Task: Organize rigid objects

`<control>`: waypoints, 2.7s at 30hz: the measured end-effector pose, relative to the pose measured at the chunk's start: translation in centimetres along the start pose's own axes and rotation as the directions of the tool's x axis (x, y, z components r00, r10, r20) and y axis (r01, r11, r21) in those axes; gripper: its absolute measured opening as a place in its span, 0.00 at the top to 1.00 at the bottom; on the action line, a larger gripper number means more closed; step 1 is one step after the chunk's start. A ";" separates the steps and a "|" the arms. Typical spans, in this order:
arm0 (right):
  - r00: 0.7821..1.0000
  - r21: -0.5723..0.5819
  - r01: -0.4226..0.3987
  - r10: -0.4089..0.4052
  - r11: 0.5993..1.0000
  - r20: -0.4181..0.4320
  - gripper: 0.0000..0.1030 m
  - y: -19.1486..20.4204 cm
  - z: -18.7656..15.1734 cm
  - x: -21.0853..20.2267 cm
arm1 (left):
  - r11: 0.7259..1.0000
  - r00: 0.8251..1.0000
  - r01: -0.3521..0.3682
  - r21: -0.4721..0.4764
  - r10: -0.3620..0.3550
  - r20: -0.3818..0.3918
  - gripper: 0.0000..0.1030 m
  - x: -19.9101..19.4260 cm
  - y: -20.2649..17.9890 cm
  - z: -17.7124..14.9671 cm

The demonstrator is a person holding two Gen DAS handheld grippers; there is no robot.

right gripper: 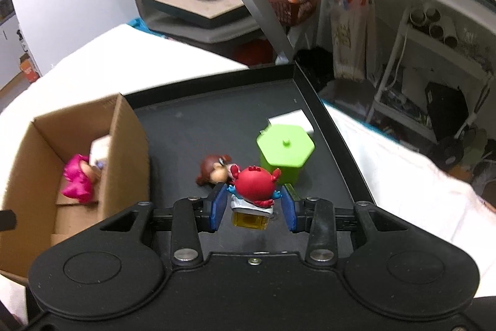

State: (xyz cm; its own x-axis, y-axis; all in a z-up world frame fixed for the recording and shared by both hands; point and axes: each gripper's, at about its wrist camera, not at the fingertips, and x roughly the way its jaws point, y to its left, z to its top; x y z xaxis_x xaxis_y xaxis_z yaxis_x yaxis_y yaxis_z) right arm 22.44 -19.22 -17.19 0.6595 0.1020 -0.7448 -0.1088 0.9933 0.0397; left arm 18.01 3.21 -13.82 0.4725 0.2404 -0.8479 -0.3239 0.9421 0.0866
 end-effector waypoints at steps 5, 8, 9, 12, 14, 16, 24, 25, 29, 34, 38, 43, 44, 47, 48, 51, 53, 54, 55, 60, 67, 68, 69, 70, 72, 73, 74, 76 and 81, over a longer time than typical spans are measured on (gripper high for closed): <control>0.999 -0.029 -0.011 0.012 1.000 0.035 0.63 1.2 0.7 -1.5 | 1.000 1.000 0.014 -0.010 -0.014 -0.006 0.37 0.1 0.4 0.0; 0.999 -0.048 -0.021 0.023 0.999 0.045 0.63 2.1 1.1 -2.1 | 1.000 1.000 0.021 -0.006 -0.021 -0.015 0.37 0.3 0.5 0.0; 0.999 -0.052 -0.021 0.024 0.998 0.048 0.63 2.3 1.2 -2.3 | 1.000 1.000 0.023 -0.005 -0.023 -0.018 0.37 0.3 0.5 0.0; 0.998 -0.066 -0.021 0.025 0.998 0.058 0.63 3.1 1.5 -2.7 | 0.999 0.999 0.035 -0.008 -0.035 -0.024 0.37 0.4 0.7 0.0; 0.998 -0.076 -0.021 0.026 0.997 0.063 0.63 3.6 1.7 -3.0 | 0.999 0.999 0.036 -0.012 -0.037 -0.031 0.37 0.6 0.9 0.0; 0.997 -0.086 -0.021 0.027 0.996 0.067 0.63 4.2 1.8 -3.2 | 0.999 0.998 0.043 -0.017 -0.043 -0.037 0.37 0.7 1.1 -0.1; 0.996 -0.136 -0.032 0.043 0.990 0.081 0.63 6.9 2.2 -4.1 | 0.995 0.994 0.095 -0.027 -0.097 -0.058 0.37 1.2 1.7 -0.1; 0.995 -0.144 -0.032 0.044 0.989 0.084 0.63 7.3 2.2 -4.3 | 0.994 0.993 0.102 -0.029 -0.103 -0.064 0.38 1.4 1.7 -0.1; 0.994 -0.179 -0.036 0.054 0.983 0.096 0.63 8.9 2.3 -4.6 | 0.991 0.988 0.127 -0.038 -0.130 -0.078 0.42 1.8 2.1 -0.2; 0.993 -0.210 -0.040 0.062 0.977 0.099 0.63 10.7 2.2 -4.6 | 0.988 0.982 0.150 -0.035 -0.153 -0.109 0.61 2.5 2.4 -0.3; 0.993 -0.228 -0.043 0.066 0.973 0.094 0.63 11.9 2.1 -4.6 | 0.985 0.974 0.167 -0.047 -0.172 -0.147 0.78 3.2 2.7 -0.3; 0.993 -0.261 -0.055 0.080 0.964 0.088 0.63 13.4 2.0 -4.6 | 0.980 0.967 0.192 -0.055 -0.198 -0.158 0.89 3.6 3.0 -0.4; 0.993 -0.268 -0.058 0.084 0.962 0.086 0.63 13.7 1.9 -4.6 | 0.979 0.967 0.194 -0.055 -0.201 -0.156 0.89 3.6 3.0 -0.4; 0.993 -0.274 -0.076 0.099 0.959 0.071 0.63 14.3 1.7 -4.5 | 0.976 0.965 0.206 -0.065 -0.214 -0.152 0.89 3.6 3.3 -0.5; 0.992 -0.274 -0.083 0.105 0.958 0.067 0.63 14.4 1.8 -4.4 | 0.975 0.964 0.211 -0.070 -0.219 -0.150 0.89 3.6 3.5 -0.5; 0.991 -0.287 -0.098 0.119 0.953 0.058 0.63 15.2 1.6 -4.2 | 0.971 0.960 0.224 -0.085 -0.235 -0.151 0.88 3.7 3.8 -0.5; 0.991 -0.289 -0.107 0.125 0.952 0.045 0.63 15.6 1.5 -4.0 | 0.968 0.958 0.232 -0.094 -0.244 -0.150 0.88 3.7 4.1 -0.4; 0.991 -0.290 -0.113 0.129 0.950 0.036 0.63 15.8 1.5 -3.8 | 0.966 0.956 0.238 -0.102 -0.251 -0.150 0.88 3.8 4.2 -0.4; 0.991 -0.290 -0.120 0.134 0.949 0.027 0.63 16.0 1.6 -3.7 | 0.964 0.954 0.243 -0.110 -0.257 -0.151 0.88 3.8 4.4 -0.4; 0.987 -0.265 -0.156 0.162 0.951 -0.001 0.63 16.4 2.1 -3.1 | 0.952 0.945 0.267 -0.150 -0.290 -0.154 0.87 3.9 5.0 -0.4; 0.960 -0.182 -0.281 0.279 0.942 -0.034 0.62 16.3 3.7 -2.7 | 0.949 0.943 0.275 -0.156 -0.298 -0.151 0.87 3.9 5.2 -0.5; 0.950 -0.176 -0.310 0.309 0.934 -0.035 0.61 16.4 3.8 -2.8 | 0.949 0.943 0.274 -0.156 -0.297 -0.151 0.87 4.0 5.2 -0.5; 0.946 -0.170 -0.323 0.322 0.931 -0.034 0.59 16.5 3.9 -2.9 | 0.949 0.943 0.274 -0.155 -0.296 -0.150 0.87 3.9 5.2 -0.5; 0.946 -0.175 -0.323 0.323 0.930 -0.029 0.57 16.7 4.0 -3.1 | 0.950 0.944 0.272 -0.155 -0.295 -0.150 0.87 3.9 5.1 -0.5; 0.947 -0.205 -0.318 0.322 0.926 -0.018 0.56 17.0 4.0 -3.5 | 0.950 0.947 0.267 -0.161 -0.290 -0.142 0.88 3.7 5.2 -0.5; 0.947 -0.214 -0.315 0.320 0.925 -0.014 0.56 17.0 4.0 -3.7 | 0.948 0.945 0.273 -0.161 -0.296 -0.138 0.88 3.7 5.3 -0.5; 0.948 -0.219 -0.312 0.318 0.924 -0.012 0.54 16.9 3.9 -3.8 | 0.949 0.946 0.273 -0.156 -0.294 -0.135 0.88 3.5 5.2 -0.5; 0.950 -0.214 -0.308 0.313 0.927 -0.013 0.53 16.5 3.8 -4.0 | 0.952 0.949 0.269 -0.148 -0.288 -0.128 0.88 3.3 5.1 -0.6; 0.957 -0.187 -0.285 0.289 0.940 -0.004 0.47 14.7 3.5 -4.2 | 0.959 0.957 0.254 -0.129 -0.269 -0.112 0.88 2.8 5.0 -0.7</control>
State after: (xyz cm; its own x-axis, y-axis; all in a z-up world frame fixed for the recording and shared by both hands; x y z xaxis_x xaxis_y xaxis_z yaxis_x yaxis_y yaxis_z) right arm 20.71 -4.82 -11.13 0.5969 0.3844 -0.7042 -0.4292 0.8946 0.1246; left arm 17.15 8.38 -16.09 0.4477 -0.0493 -0.8928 -0.2960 0.9340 -0.2000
